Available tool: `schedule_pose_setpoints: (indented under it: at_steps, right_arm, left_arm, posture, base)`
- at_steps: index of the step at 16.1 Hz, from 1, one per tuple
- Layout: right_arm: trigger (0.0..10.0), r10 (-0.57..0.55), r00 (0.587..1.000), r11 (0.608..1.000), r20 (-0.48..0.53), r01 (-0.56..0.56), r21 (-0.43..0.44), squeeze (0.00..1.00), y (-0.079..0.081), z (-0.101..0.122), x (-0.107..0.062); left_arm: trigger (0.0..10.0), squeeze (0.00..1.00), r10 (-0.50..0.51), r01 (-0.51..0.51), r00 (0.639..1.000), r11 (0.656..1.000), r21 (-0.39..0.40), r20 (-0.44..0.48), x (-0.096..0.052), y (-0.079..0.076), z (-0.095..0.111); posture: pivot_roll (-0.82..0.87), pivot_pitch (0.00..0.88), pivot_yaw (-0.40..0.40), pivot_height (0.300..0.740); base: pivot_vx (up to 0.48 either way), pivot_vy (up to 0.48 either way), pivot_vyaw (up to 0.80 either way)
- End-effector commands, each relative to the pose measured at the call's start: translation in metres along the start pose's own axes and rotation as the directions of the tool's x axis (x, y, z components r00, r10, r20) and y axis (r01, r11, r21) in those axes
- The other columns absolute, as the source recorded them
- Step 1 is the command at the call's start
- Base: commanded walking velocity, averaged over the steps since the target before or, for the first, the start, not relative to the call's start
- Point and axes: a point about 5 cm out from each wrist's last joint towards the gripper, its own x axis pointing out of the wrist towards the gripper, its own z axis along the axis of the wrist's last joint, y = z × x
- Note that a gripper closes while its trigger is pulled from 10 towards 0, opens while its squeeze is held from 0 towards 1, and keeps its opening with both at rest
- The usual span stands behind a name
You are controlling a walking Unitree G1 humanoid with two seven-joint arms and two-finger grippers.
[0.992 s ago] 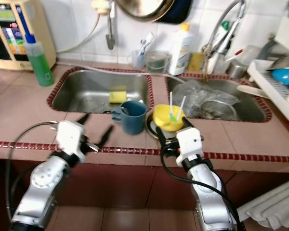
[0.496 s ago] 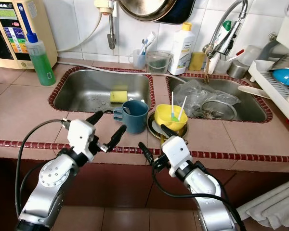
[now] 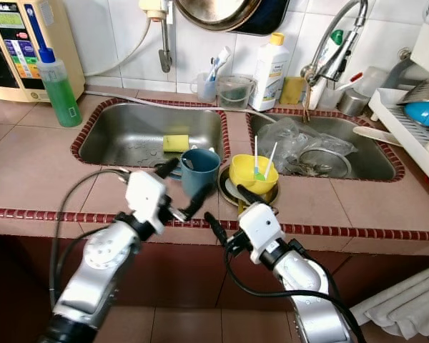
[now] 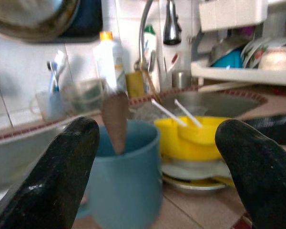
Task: Kitchen organization
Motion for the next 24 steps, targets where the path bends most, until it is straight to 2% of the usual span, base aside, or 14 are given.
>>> schedule_pose_setpoints:
  at_steps: [1, 3, 5, 12, 17, 20, 24]
  right_arm:
    - [10.0, -0.034, 0.999, 0.999, 0.013, 0.034, -0.001, 0.00, -0.005, 0.005, -0.001]
    - [10.0, -0.053, 0.998, 0.999, 0.014, 0.053, -0.005, 0.00, -0.006, 0.005, -0.006]
    - [10.0, -0.017, 1.000, 1.000, 0.023, 0.017, 0.004, 0.00, 0.000, 0.006, -0.011]
    - [10.0, 0.009, 0.998, 1.000, 0.063, -0.010, 0.024, 0.00, 0.011, 0.018, -0.021]
    - [10.0, -0.012, 0.998, 1.000, 0.065, 0.011, 0.014, 0.00, 0.007, 0.022, -0.020]
    - [10.0, -0.014, 0.998, 1.000, 0.066, 0.013, 0.013, 0.00, 0.008, 0.024, -0.019]
    - [10.0, -0.028, 0.997, 1.000, 0.067, 0.027, 0.014, 0.00, 0.009, 0.025, -0.017]
  left_arm:
    - [10.0, 0.00, -0.004, 0.004, 1.000, 1.000, 0.028, 0.008, 0.008, -0.003, 0.004]
    - [10.0, 0.00, 0.014, -0.014, 1.000, 0.999, 0.031, -0.005, 0.013, -0.003, 0.002]
    - [10.0, 0.00, 0.042, -0.042, 0.999, 0.998, 0.053, -0.012, 0.017, -0.001, 0.002]
    - [10.0, 0.00, 0.068, -0.067, 0.998, 0.995, 0.068, -0.012, 0.022, 0.004, 0.000]
    - [10.0, 0.00, 0.077, -0.076, 0.997, 0.996, 0.050, -0.015, 0.039, -0.002, 0.003]
    - [10.0, 0.00, 0.105, -0.105, 0.994, 0.994, -0.007, -0.020, 0.045, -0.004, 0.005]
    - [10.0, 0.00, 0.113, -0.115, 0.989, 0.993, -0.024, -0.094, 0.055, -0.008, -0.001]
  posture:
    - [-0.07, 0.000, -0.026, 0.740]
    - [-0.08, 0.000, -0.018, 0.740]
    - [-0.09, 0.000, -0.011, 0.740]
    - [-0.10, 0.000, 0.004, 0.740]
    - [-0.11, 0.000, 0.006, 0.740]
    - [-0.11, 0.000, 0.009, 0.740]
    - [-0.12, 0.000, 0.018, 0.740]
  base:
    - [0.000, 0.000, 0.00]
    - [0.000, 0.000, 0.00]
    - [0.000, 0.000, 0.00]
    - [0.000, 0.000, 0.00]
    - [0.000, 0.000, 0.00]
    - [0.000, 0.000, 0.00]
    - [0.000, 0.000, 0.00]
